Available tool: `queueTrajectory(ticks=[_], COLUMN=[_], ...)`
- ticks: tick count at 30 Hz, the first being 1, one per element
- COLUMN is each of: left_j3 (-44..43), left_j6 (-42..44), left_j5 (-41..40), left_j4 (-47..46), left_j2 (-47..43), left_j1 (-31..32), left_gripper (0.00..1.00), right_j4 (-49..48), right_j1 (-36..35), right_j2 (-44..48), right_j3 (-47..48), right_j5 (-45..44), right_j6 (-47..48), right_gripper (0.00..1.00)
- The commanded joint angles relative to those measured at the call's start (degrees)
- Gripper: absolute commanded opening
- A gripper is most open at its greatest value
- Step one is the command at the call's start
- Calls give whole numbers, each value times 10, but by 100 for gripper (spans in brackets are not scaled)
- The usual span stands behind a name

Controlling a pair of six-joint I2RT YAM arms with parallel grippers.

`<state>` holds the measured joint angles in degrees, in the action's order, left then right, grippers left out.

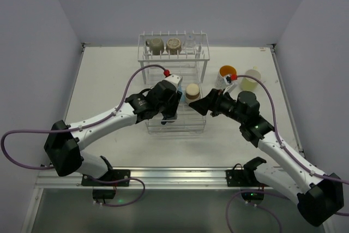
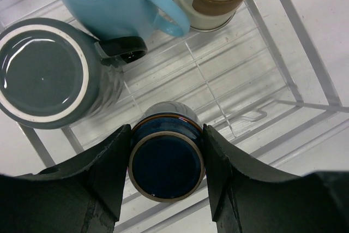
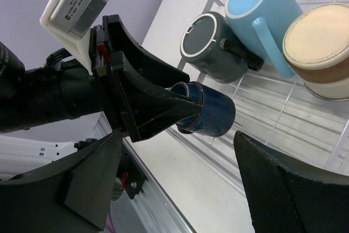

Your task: Unload the cups from the dish rack

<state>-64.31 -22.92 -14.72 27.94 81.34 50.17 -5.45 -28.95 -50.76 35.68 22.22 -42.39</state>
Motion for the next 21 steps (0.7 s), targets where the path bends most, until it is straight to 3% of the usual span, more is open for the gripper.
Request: queueTrajectory(ticks=[1, 12, 21], left_j3=[-46, -109, -118], left_j6=[15, 19, -5], left_j5=[-3, 0, 24], left_j4=[-27, -32, -54], left_j2=[2, 7, -23], left_j1=[-2, -4, -7], left_gripper=[0, 0, 0], right_j4=[-49, -146, -245], right_j1=[-3, -4, -2], right_j2=[3, 20, 31], right_j3=[-11, -71, -141], right_j5=[-3, 5, 4], right_j6=[-14, -54, -83], right_gripper=[85, 75, 74])
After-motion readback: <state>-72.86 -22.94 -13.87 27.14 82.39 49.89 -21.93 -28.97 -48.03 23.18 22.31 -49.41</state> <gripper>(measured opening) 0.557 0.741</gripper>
